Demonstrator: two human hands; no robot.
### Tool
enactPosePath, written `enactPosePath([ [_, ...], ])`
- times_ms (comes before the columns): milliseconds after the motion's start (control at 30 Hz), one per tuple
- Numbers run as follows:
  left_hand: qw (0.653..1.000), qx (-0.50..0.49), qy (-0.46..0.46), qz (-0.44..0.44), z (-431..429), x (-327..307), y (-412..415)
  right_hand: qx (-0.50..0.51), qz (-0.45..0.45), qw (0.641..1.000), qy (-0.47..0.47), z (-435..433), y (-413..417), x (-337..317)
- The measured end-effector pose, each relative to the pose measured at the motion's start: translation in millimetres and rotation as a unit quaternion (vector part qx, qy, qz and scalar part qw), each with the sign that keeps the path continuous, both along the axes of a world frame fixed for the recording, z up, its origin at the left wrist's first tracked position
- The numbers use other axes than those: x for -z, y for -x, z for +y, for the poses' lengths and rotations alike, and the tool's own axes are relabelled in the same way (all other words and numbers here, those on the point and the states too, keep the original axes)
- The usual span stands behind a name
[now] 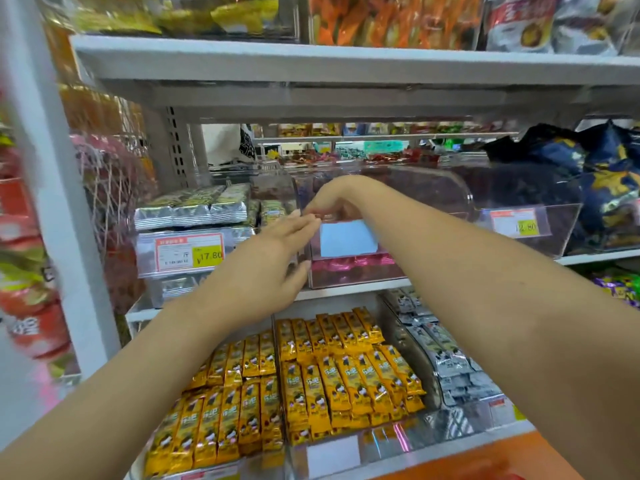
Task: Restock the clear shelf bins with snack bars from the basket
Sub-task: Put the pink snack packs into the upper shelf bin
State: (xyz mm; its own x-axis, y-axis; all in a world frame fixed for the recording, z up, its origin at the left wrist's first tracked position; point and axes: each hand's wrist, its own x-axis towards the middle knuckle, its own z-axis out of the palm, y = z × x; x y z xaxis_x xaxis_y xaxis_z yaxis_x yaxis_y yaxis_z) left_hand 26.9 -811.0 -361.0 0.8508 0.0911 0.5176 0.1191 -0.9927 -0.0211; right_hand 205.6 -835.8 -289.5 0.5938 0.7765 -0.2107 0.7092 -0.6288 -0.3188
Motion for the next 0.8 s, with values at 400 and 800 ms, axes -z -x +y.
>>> enactPosePath([
  [400,0.999,-0.042,0.002,0.018,-13.1,6.3,0.1,-0.082,-0.062,0.991,-0.082,-66.7,23.7,-15.2],
  [800,0.986,0.044,0.128,0.099,-96.5,136.9,27.1,-0.137,-0.209,0.966,-0.064,-215.5,88.0,90.9],
])
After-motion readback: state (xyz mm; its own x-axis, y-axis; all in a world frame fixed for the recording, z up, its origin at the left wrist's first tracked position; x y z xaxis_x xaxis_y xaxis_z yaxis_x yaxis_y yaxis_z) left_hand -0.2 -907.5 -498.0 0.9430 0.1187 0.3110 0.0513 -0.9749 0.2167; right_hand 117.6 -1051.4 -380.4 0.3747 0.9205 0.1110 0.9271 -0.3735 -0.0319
